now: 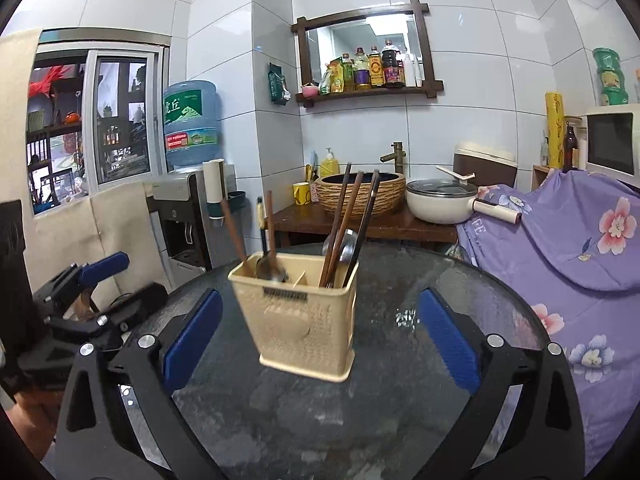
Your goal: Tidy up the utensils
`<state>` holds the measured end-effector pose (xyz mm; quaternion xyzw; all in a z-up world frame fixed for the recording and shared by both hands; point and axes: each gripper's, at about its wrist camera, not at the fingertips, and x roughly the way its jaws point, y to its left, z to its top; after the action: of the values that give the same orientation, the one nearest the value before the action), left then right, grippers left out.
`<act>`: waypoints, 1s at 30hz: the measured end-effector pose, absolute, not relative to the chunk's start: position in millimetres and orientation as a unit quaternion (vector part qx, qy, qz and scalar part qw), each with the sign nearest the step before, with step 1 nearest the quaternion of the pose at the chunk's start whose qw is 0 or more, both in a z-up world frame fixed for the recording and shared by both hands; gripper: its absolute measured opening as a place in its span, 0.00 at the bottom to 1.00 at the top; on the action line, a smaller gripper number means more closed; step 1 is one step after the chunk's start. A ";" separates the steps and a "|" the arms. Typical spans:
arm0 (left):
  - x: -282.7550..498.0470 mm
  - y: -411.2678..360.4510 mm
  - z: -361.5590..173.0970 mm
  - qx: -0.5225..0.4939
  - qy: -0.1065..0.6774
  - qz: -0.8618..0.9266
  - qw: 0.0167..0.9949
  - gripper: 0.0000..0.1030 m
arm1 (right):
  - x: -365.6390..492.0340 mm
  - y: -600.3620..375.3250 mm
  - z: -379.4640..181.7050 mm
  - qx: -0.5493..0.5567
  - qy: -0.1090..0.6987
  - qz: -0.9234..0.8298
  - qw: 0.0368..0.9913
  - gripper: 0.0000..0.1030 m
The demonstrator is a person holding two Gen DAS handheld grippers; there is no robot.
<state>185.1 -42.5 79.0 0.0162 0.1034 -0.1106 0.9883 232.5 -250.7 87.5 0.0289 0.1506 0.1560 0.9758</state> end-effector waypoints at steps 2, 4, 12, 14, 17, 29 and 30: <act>166.6 -37.0 70.8 0.015 0.106 -0.108 0.988 0.94 | 207.3 -246.6 73.7 0.019 0.149 0.154 0.977 0.94; 149.8 -31.5 62.4 0.014 0.108 -0.098 0.989 0.94 | 188.3 -243.1 63.8 0.010 0.145 0.149 0.978 0.94; 99.4 -10.6 41.6 -0.030 0.142 -0.091 0.985 0.94 | 122.1 -239.1 38.4 0.012 0.139 0.141 0.980 0.94; 90.3 -11.0 41.0 -0.020 0.140 -0.084 0.986 0.94 | 107.9 -238.5 35.0 0.009 0.132 0.136 0.982 0.94; 79.7 -15.3 41.2 -0.001 0.139 -0.072 0.988 0.94 | 89.8 -240.2 30.1 0.011 0.128 0.132 0.983 0.94; 48.1 -16.3 28.0 -0.028 0.148 -0.081 0.985 0.94 | 45.5 -246.6 21.9 0.001 0.122 0.120 0.985 0.94; 48.1 -16.1 27.1 -0.027 0.150 -0.080 0.985 0.94 | 45.2 -247.0 21.8 0.002 0.122 0.120 0.985 0.94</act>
<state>48.1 -16.1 27.1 -0.0274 0.1500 -0.0801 0.9851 45.2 -247.0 21.8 0.0022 0.1223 0.1201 0.9852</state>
